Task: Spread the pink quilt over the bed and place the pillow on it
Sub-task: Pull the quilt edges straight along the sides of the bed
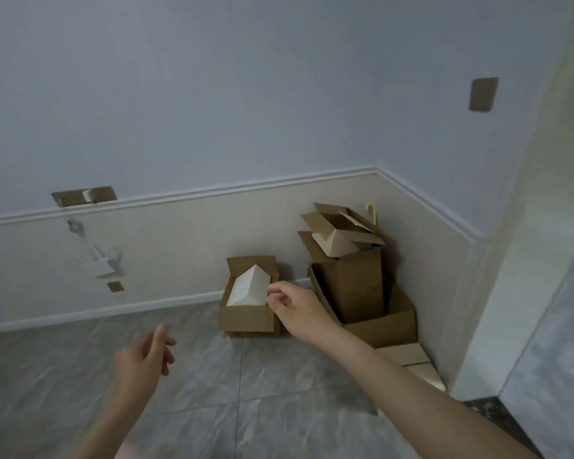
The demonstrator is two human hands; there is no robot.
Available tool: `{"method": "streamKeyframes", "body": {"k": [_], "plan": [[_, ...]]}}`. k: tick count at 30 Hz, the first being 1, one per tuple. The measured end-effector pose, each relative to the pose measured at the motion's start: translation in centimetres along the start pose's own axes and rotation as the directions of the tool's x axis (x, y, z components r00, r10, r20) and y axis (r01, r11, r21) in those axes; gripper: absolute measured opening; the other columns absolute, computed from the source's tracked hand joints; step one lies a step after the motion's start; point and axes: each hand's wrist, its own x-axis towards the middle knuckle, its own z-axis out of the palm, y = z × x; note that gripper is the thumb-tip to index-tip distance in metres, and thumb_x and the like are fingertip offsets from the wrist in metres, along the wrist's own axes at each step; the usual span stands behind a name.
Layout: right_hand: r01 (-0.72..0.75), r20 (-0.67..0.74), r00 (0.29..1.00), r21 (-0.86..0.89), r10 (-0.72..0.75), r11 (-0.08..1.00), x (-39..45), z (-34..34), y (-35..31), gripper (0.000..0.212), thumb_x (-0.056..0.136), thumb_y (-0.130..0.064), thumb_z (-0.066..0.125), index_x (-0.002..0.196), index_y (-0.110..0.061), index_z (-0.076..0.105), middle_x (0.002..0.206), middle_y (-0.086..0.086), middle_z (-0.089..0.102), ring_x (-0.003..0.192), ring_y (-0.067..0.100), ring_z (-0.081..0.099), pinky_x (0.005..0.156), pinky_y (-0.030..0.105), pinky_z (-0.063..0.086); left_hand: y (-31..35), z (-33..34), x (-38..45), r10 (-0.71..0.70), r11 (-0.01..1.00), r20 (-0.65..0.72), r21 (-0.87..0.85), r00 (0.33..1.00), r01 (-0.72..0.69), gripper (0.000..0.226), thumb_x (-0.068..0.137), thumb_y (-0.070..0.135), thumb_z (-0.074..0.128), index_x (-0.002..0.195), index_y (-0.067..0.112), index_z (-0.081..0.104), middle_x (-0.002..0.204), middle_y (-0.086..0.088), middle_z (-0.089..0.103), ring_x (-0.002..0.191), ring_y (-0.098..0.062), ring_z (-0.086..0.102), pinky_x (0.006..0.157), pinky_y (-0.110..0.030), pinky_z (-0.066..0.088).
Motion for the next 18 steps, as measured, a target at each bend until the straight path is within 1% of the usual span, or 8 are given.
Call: {"method": "streamKeyframes", "body": {"k": [3, 6, 7, 9, 11, 13, 15, 18], "plan": [[-0.008, 0.034, 0.999, 0.111, 0.004, 0.994, 7.7, 1.7, -0.8, 0.033, 0.096, -0.030, 0.045, 0.127, -0.022, 0.052, 0.119, -0.007, 0.060, 0.106, 0.005, 0.052, 0.078, 0.010, 0.039, -1.6, 0.3, 6.0, -0.017, 0.993, -0.029, -0.115, 0.999, 0.014, 0.044, 0.098, 0.022, 0.043, 0.067, 0.001, 0.066, 0.045, -0.012, 0.059, 0.033, -0.016, 0.050, 0.036, -0.018, 0.037], [-0.016, 0.063, 0.998, 0.231, 0.001, 0.973, 15.8, 3.6, -0.7, 0.038, 0.095, -0.030, 0.046, 0.132, -0.022, 0.047, 0.118, -0.005, 0.062, 0.110, 0.009, 0.056, 0.091, 0.019, 0.041, -2.8, 1.8, 12.4, -0.008, 0.978, -0.107, -0.207, 0.994, -0.014, 0.032, 0.099, 0.009, 0.037, 0.086, 0.000, 0.064, 0.056, -0.011, 0.061, 0.039, -0.012, 0.053, 0.040, -0.018, 0.041], [-0.039, 0.078, 0.997, 0.281, 0.018, 0.959, 19.0, 4.8, -0.8, 0.040, 0.095, -0.031, 0.047, 0.134, -0.022, 0.046, 0.118, -0.004, 0.063, 0.108, 0.008, 0.057, 0.094, 0.022, 0.041, -3.8, 1.8, 15.1, 0.013, 0.972, -0.115, -0.231, 0.993, -0.040, 0.026, 0.097, 0.002, 0.037, 0.095, 0.006, 0.063, 0.065, -0.007, 0.065, 0.046, -0.010, 0.056, 0.044, -0.018, 0.043], [-0.075, 0.080, 0.996, 0.365, 0.050, 0.928, 23.1, 5.7, -0.7, 0.043, 0.095, -0.030, 0.049, 0.136, -0.021, 0.043, 0.119, -0.002, 0.063, 0.102, 0.006, 0.059, 0.090, 0.023, 0.044, -4.3, 2.1, 19.0, 0.105, 0.963, -0.066, -0.242, 0.992, -0.118, 0.040, 0.081, -0.002, 0.040, 0.105, 0.023, 0.059, 0.089, 0.001, 0.067, 0.074, -0.009, 0.062, 0.059, -0.022, 0.049], [-0.111, 0.113, 0.991, 0.425, 0.069, 0.898, 27.9, 6.9, -0.9, 0.045, 0.096, -0.028, 0.047, 0.139, -0.019, 0.039, 0.120, -0.001, 0.062, 0.100, 0.008, 0.060, 0.082, 0.020, 0.046, -5.1, 1.9, 23.5, 0.126, 0.970, -0.017, -0.205, 0.992, -0.126, 0.048, 0.074, 0.005, 0.039, 0.109, 0.032, 0.058, 0.109, 0.003, 0.063, 0.097, -0.013, 0.059, 0.077, -0.032, 0.049], [-0.108, 0.091, 0.993, 0.483, 0.072, 0.869, 31.6, 7.0, -1.0, 0.044, 0.098, -0.029, 0.041, 0.141, -0.018, 0.036, 0.116, -0.002, 0.062, 0.102, 0.011, 0.060, 0.083, 0.021, 0.047, -4.4, 2.1, 27.5, 0.116, 0.944, -0.008, -0.310, 0.993, -0.112, 0.041, 0.077, 0.014, 0.042, 0.111, 0.030, 0.058, 0.115, 0.002, 0.062, 0.105, -0.015, 0.058, 0.085, -0.036, 0.049], [-0.077, 0.058, 0.997, 0.539, 0.054, 0.839, 34.3, 6.9, -0.7, 0.042, 0.099, -0.031, 0.037, 0.140, -0.019, 0.036, 0.117, -0.002, 0.063, 0.104, 0.010, 0.062, 0.086, 0.022, 0.048, -3.3, 2.5, 30.7, 0.094, 0.890, -0.033, -0.445, 0.995, -0.099, 0.035, 0.079, 0.032, 0.048, 0.112, 0.028, 0.058, 0.116, -0.002, 0.062, 0.106, -0.018, 0.059, 0.083, -0.033, 0.051], [-0.061, 0.038, 0.998, 0.612, 0.048, 0.789, 39.1, 7.8, -0.2, 0.041, 0.100, -0.030, 0.031, 0.137, -0.018, 0.040, 0.120, 0.001, 0.064, 0.106, 0.012, 0.063, 0.088, 0.024, 0.049, -3.6, 3.7, 35.2, 0.037, 0.811, -0.045, -0.583, 0.998, -0.056, 0.045, 0.078, 0.053, 0.056, 0.114, 0.026, 0.059, 0.116, -0.005, 0.065, 0.105, -0.022, 0.062, 0.076, -0.029, 0.054]]}}
